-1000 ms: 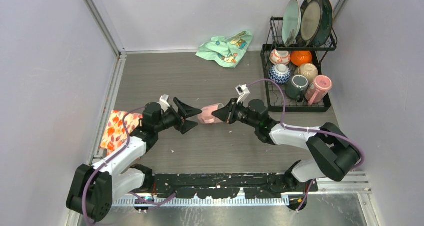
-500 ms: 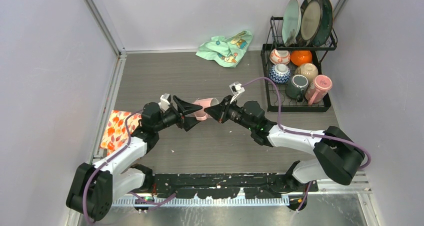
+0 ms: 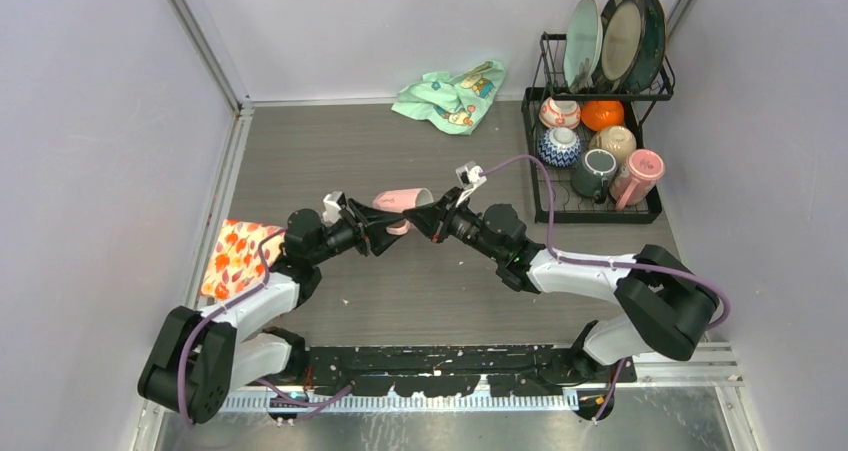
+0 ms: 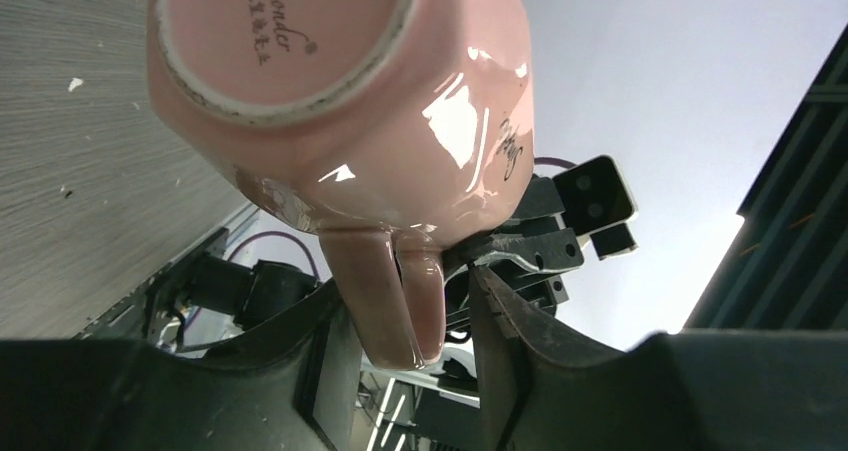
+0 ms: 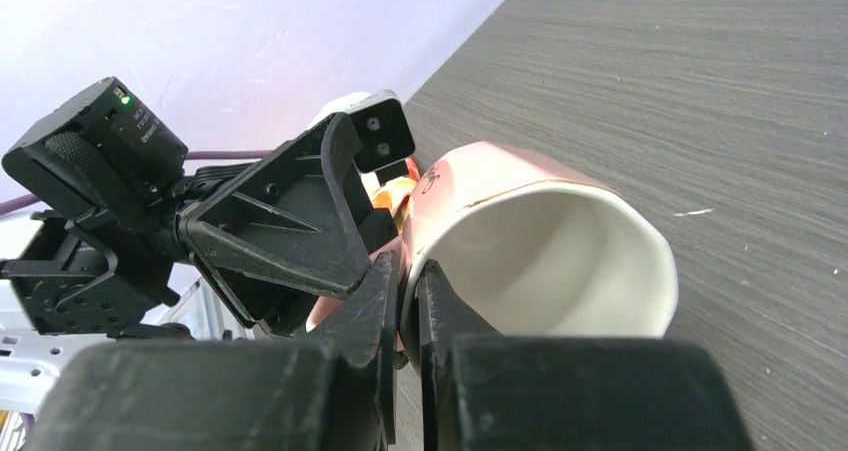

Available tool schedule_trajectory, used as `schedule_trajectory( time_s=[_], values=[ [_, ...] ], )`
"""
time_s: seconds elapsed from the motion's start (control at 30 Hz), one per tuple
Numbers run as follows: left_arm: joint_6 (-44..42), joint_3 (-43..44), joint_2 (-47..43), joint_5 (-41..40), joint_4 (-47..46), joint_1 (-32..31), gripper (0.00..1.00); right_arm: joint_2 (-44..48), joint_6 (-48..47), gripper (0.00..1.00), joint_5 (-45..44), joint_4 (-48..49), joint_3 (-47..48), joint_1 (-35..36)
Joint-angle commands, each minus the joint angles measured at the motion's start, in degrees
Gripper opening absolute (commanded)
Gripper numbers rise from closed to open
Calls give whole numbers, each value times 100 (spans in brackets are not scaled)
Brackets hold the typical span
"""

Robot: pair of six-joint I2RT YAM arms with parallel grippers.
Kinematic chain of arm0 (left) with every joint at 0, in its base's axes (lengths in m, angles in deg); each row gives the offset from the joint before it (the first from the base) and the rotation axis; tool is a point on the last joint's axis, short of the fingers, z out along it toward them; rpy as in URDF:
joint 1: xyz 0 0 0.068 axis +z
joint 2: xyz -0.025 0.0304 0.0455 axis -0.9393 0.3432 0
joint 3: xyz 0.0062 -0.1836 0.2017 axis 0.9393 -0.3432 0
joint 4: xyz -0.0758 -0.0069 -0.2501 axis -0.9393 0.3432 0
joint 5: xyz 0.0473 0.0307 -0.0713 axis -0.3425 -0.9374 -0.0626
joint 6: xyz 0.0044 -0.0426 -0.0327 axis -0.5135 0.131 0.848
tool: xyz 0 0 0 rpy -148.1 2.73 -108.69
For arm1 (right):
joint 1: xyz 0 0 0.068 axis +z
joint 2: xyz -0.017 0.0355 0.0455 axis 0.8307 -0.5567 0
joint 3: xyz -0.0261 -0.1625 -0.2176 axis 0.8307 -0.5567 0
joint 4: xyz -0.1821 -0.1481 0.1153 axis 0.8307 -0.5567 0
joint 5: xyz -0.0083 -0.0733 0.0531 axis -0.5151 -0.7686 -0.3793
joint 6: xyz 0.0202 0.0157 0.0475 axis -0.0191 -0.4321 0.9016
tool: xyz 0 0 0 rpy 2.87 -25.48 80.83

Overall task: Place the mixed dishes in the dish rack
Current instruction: Position the cup upside down at the center of the board.

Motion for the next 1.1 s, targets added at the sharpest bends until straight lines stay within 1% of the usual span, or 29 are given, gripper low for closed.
schedule_trajectory(
  time_s=[0.0,0.07,0.1,0.2,0.3,0.37,0.4,0.5,0.57,0.6,0.63,0.73,0.8,0.83,0.87,0.93,0.97,1.0,1.07],
  values=[
    [508,140,131,161,-1132,-19,42,-59,-147,1,86,1570,84,88],
    [562,186,203,245,-1238,-22,41,-87,-162,1,115,1578,70,83],
    [592,189,231,276,-1297,-21,39,-99,-165,1,116,1584,50,84],
    [647,124,192,271,-1422,-19,26,-90,-190,1,94,1584,7,84],
    [657,23,48,89,-1422,-23,14,-83,-232,1,98,1568,-22,82],
    [628,-39,-58,-26,-1416,-18,3,-73,-226,3,63,1550,-68,89],
    [593,-61,-115,-64,-1389,-19,0,-52,-219,5,26,1541,-105,89],
    [404,-51,-275,-131,-1156,-14,0,6,-199,15,-97,1539,-270,89],
    [220,0,-345,-169,-1042,-14,0,94,-188,27,-200,1488,-378,88],
    [99,67,-365,-158,-989,-14,0,176,-203,36,-231,1447,-435,88],
    [-35,133,-371,-138,-945,-14,0,251,-225,40,-284,1395,-487,86],
    [-535,383,-377,-21,-724,-14,0,529,-212,45,-509,1090,-632,86],
    [-886,511,-420,-19,-486,-14,0,745,-147,48,-962,746,-694,84],
    [-1119,573,-485,-38,-305,-14,0,864,-52,51,-1137,522,-698,83],
    [-1376,655,-543,-64,69,-14,0,973,15,55,-1210,249,-695,80],
    [-2177,907,-702,-159,848,-14,0,1217,-35,64,-1125,-59,-723,87],
    [-2785,1068,-785,-219,1259,-14,0,1349,0,70,-1131,-180,-746,88],
    [-3326,1253,-863,-286,1705,-14,0,1508,75,73,-1197,-355,-758,84],
    [-4403,1673,-994,-474,2584,-22,0,1868,267,76,-1384,-937,-689,83]
  ],
)
